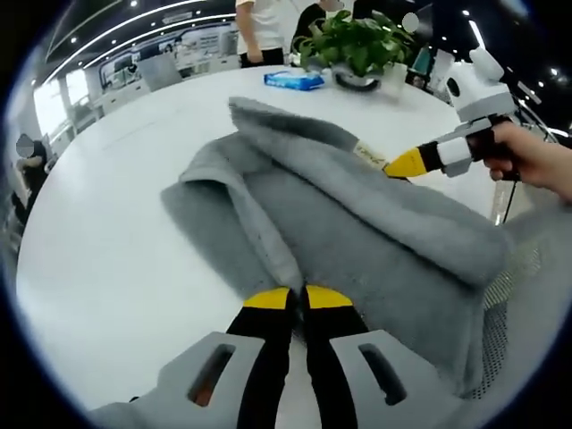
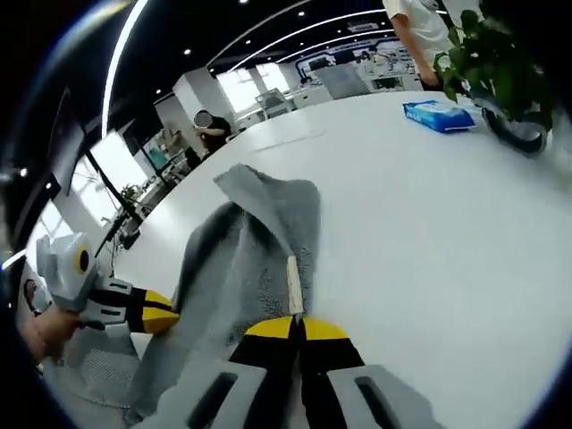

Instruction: Open the folded towel by lifting each exposed corner and separating the folded layers until the towel lies flat within the target outline without major curled edges

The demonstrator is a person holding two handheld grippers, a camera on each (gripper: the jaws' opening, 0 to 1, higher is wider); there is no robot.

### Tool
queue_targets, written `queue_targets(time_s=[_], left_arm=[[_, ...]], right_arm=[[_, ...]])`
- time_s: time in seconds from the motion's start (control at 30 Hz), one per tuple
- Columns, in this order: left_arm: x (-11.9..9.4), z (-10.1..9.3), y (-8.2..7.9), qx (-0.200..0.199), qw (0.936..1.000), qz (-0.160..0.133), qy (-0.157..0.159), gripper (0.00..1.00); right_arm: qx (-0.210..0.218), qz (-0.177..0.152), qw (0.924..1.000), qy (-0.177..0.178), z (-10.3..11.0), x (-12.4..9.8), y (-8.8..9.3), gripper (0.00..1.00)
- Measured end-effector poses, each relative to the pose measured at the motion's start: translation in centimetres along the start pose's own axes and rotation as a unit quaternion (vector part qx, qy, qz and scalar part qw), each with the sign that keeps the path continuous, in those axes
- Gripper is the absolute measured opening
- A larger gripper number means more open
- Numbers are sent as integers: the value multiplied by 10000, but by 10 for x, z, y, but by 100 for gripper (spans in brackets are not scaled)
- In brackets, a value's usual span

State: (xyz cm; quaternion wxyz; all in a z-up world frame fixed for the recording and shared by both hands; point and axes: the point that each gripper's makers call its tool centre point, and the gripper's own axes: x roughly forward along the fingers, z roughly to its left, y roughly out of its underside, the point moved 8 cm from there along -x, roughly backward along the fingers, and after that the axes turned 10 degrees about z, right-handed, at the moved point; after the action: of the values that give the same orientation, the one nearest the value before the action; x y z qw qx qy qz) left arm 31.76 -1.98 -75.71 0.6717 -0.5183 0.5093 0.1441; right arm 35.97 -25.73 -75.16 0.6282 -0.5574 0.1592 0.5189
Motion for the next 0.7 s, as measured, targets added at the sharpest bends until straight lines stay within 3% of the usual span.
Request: queue_targets(time_s=[0.43,0.6,0.7], left_arm=[[-1,3,0,31,10000,13,-93,4],[-4,9,2,3,9996,35,-269,4],[-5,12,3,-16,9992,51,-389,4]], right_arm=[[-155,206,9984,510,-19,-4,6,0],[-533,360,9922,1069,-30,-10,8,0],[-613,343,9915,1091,-29,-10,7,0]])
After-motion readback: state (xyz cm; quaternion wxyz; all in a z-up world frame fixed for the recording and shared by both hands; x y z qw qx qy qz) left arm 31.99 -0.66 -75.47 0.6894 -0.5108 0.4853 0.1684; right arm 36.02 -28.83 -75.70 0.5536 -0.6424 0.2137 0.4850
